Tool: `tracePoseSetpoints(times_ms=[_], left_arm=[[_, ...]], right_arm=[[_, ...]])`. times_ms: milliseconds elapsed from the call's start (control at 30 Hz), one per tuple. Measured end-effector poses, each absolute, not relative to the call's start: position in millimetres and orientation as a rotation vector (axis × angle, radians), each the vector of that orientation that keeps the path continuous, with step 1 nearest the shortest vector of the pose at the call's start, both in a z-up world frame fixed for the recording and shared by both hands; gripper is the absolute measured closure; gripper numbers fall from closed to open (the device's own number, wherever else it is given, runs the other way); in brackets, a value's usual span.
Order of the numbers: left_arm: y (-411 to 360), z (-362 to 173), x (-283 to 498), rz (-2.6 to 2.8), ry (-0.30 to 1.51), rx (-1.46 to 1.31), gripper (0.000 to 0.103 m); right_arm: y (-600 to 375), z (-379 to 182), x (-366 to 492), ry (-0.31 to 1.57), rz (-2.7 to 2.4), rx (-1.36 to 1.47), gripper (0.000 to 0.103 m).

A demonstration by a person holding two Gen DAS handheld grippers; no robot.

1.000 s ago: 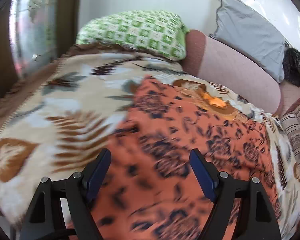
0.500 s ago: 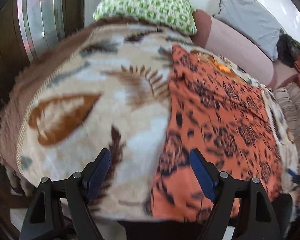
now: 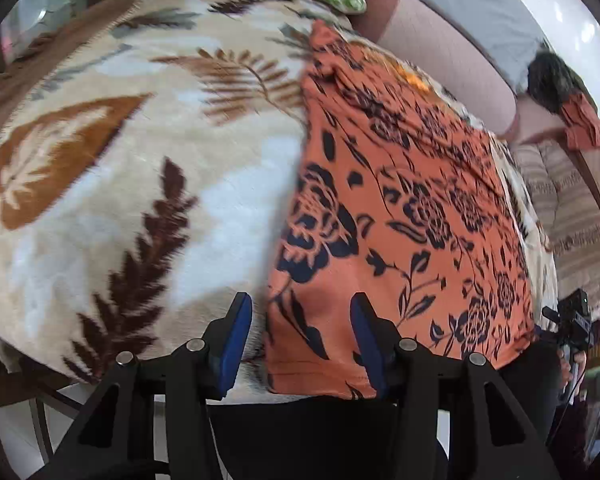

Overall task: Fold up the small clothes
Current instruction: 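Grasp the blouse hem with both grippers and lift it toward the collar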

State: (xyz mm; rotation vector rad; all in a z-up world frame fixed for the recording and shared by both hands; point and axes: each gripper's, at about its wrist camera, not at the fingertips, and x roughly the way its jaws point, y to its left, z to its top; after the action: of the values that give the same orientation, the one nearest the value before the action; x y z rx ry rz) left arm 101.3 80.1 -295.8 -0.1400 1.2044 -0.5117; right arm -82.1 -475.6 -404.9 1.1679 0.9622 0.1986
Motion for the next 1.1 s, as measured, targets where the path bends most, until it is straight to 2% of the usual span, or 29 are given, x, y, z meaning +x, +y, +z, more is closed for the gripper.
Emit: tracePoseSetpoints(times_ms=[167, 200, 233, 267, 333, 467, 500, 567, 600, 700, 733, 767, 833, 933, 1100], left_arm=[[63, -302, 104, -0.616, 1.230, -0.119, 0.052], [61, -302, 106, -0.623, 1.231, -0.117, 0.062], [59, -301, 107, -0.638, 1.228, -0.111, 0.077], [57, -301, 108, -0.651, 1.226, -0.110, 0.083], [54, -300, 111, -0.668, 1.222, -0.114, 0.088], [49, -301, 112, -0.676, 1.220, -0.086, 0.089], [50, -302, 114, -0.670, 1.225, -0.087, 0.084], [52, -307, 118, -0.699, 1.251, -0.152, 0.066], [53, -307, 119, -0.714, 1.251, -0.175, 0.065], [50, -306, 120, -0.724, 1.243, -0.151, 0.069], [49, -305, 119, -0.722, 1.233, -0.123, 0.082], [49, -305, 119, -0.717, 1.231, -0.104, 0.088], [52, -305, 121, -0.724, 1.236, -0.110, 0.091], [53, -299, 122, -0.735, 1.227, -0.115, 0.093], [56, -261, 125, -0.799, 1.136, -0.198, 0.094]], right_arm=[[-457, -420, -88, 1.017, 0.272, 1.207, 0.041], [-452, -421, -86, 1.025, 0.282, 1.206, 0.041], [-448, -422, -84, 1.028, 0.286, 1.203, 0.041], [-445, -421, -80, 1.029, 0.287, 1.200, 0.042], [-438, -418, -72, 1.021, 0.313, 1.190, 0.058], [-421, -409, -49, 1.075, 0.277, 1.077, 0.068], [-421, -408, -46, 1.085, 0.265, 1.067, 0.069], [-424, -410, -45, 1.097, 0.248, 1.084, 0.069], [-426, -412, -47, 1.101, 0.249, 1.099, 0.071], [-437, -423, -51, 1.097, 0.243, 1.218, 0.071], [-441, -426, -54, 1.086, 0.239, 1.264, 0.071], [-443, -430, -56, 1.072, 0.236, 1.299, 0.071], [-441, -430, -58, 1.056, 0.221, 1.305, 0.072], [-433, -408, -56, 1.072, 0.151, 1.140, 0.083], [-434, -361, -49, 0.973, 0.153, 1.039, 0.087]])
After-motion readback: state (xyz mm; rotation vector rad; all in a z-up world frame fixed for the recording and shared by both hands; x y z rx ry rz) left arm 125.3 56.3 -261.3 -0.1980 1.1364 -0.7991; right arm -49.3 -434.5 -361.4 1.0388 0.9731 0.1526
